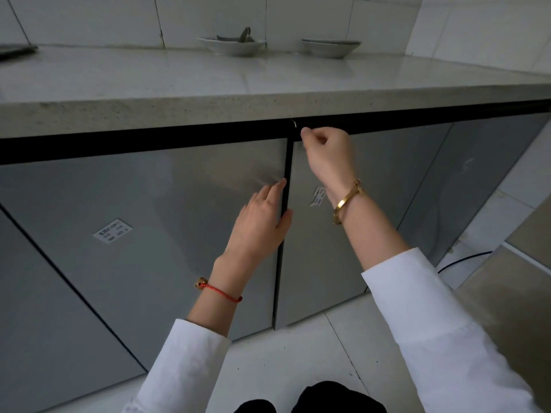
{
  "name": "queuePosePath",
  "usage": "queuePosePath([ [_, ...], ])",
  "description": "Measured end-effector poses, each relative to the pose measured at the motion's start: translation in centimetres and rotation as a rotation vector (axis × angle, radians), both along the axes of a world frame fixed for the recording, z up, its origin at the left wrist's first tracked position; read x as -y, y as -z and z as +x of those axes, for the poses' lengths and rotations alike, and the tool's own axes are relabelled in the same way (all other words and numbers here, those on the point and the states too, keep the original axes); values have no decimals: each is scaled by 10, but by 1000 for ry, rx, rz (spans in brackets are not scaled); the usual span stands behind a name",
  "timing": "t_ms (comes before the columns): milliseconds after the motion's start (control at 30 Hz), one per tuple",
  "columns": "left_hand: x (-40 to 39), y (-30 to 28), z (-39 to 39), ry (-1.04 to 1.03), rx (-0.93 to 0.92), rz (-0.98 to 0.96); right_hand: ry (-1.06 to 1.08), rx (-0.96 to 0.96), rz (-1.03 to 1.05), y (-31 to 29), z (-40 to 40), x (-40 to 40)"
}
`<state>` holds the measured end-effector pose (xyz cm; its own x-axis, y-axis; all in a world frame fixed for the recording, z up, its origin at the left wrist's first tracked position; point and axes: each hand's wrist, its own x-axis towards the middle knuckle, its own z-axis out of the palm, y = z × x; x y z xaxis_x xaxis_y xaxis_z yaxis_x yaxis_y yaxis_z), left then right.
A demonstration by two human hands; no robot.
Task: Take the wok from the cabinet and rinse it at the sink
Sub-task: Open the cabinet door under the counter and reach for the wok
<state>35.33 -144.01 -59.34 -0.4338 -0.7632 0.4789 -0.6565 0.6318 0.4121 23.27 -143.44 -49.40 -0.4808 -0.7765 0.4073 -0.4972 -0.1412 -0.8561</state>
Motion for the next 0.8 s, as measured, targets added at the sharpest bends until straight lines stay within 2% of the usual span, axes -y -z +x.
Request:
queuePosePath([
  [133, 4, 4, -3, 20, -19, 7, -8, 278, -17, -6, 2, 7],
  [233, 5, 6, -3, 22, -28, -3, -11, 356, -7, -10, 6, 7],
  [467, 0, 15, -6, 79, -40, 37, -34, 382, -2, -7, 0, -12],
  [700, -30, 22, -24, 207, -185, 170, -19, 305, 5, -3, -15, -44],
  [800, -43, 20, -30, 249, -175, 132, -17, 274, -10, -1, -23, -64],
])
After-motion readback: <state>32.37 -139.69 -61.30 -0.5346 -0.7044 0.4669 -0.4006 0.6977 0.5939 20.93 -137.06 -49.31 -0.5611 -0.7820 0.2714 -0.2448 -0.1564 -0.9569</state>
